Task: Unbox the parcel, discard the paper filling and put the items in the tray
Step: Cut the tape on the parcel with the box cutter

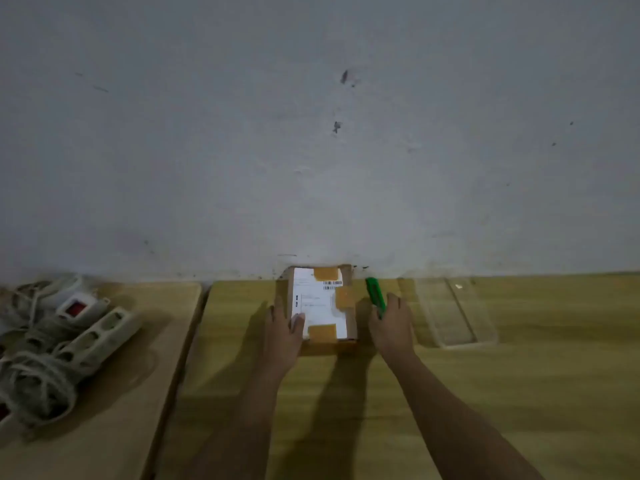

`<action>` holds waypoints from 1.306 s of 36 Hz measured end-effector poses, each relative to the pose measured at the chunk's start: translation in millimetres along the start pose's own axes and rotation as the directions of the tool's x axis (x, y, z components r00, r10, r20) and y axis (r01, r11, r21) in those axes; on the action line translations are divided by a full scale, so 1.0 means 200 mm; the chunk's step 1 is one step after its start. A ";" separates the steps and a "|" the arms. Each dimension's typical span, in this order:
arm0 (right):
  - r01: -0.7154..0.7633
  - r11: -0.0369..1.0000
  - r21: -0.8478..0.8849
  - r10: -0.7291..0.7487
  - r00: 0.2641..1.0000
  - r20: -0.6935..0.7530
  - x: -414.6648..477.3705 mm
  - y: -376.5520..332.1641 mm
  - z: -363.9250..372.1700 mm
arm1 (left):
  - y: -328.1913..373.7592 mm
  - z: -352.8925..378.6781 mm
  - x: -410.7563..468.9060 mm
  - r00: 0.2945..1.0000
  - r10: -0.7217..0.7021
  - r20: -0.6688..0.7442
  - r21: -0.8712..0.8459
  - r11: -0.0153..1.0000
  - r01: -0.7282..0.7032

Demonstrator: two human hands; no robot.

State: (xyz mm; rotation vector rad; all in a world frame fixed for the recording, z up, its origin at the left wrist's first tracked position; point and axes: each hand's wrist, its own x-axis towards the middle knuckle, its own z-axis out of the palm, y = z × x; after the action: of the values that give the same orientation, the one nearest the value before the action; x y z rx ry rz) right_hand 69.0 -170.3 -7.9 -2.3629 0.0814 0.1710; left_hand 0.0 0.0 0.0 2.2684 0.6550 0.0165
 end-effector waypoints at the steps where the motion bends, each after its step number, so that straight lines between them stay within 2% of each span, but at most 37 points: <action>1: -0.023 1.000 0.006 0.023 1.000 -0.010 0.02 0.01 0.02 | -0.01 0.01 0.01 1.000 -0.002 -0.002 -0.044 0.999 0.002; 4: -0.055 0.998 -0.032 0.054 0.998 -0.032 0.08 0.07 0.08 | -0.06 0.04 0.04 1.000 0.006 0.029 -0.159 0.987 -0.001; 8: -0.081 0.993 -0.085 0.073 0.993 -0.089 0.14 0.13 0.15 | -0.08 0.10 0.06 0.992 0.092 0.092 -0.376 0.925 -0.051; 10: -0.092 0.992 -0.090 0.083 0.991 -0.101 0.17 0.15 0.17 | -0.12 0.14 0.09 0.991 0.084 0.100 -0.426 0.904 -0.034; 15: -0.134 0.990 -0.051 0.128 0.987 -0.099 0.17 0.15 0.19 | -0.14 0.16 0.10 0.991 0.085 0.098 -0.428 0.903 -0.035; 21: -0.145 0.985 0.094 0.156 0.981 -0.119 0.10 0.12 0.13 | -0.13 0.14 0.10 0.987 0.095 0.127 -0.418 0.908 -0.034; 29: 0.044 0.983 0.179 -0.028 0.996 -0.087 0.00 -0.09 0.10 | -0.10 0.12 0.09 0.988 0.071 0.137 -0.399 0.917 -0.010; 33: 0.104 0.989 0.107 -0.101 0.994 -0.036 0.01 -0.16 0.17 | -0.11 0.13 0.10 0.986 0.081 0.144 -0.429 0.903 -0.012; 39: 0.090 0.995 -0.040 -0.090 0.996 -0.013 0.02 -0.19 0.22 | -0.14 0.12 0.11 0.982 0.097 0.163 -0.396 0.918 -0.025; 43: 0.082 0.996 -0.035 -0.084 0.995 -0.056 0.02 -0.18 0.22 | -0.14 0.10 0.14 0.971 0.123 0.205 -0.440 0.898 -0.021; 45: 0.054 0.999 0.002 -0.054 0.998 -0.043 0.03 -0.16 0.21 | -0.13 0.09 0.16 0.968 0.115 0.222 -0.486 0.874 0.008; 47: -0.041 0.989 0.144 0.033 0.998 0.058 0.05 -0.14 0.22 | -0.13 0.09 0.18 0.970 0.089 0.227 -0.512 0.858 0.041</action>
State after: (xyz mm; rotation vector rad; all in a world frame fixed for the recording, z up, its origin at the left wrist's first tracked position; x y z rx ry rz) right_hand 77.4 -120.0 -21.1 -2.2110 0.1079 0.2403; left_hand 23.1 19.7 -37.2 1.7221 0.4254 -0.0675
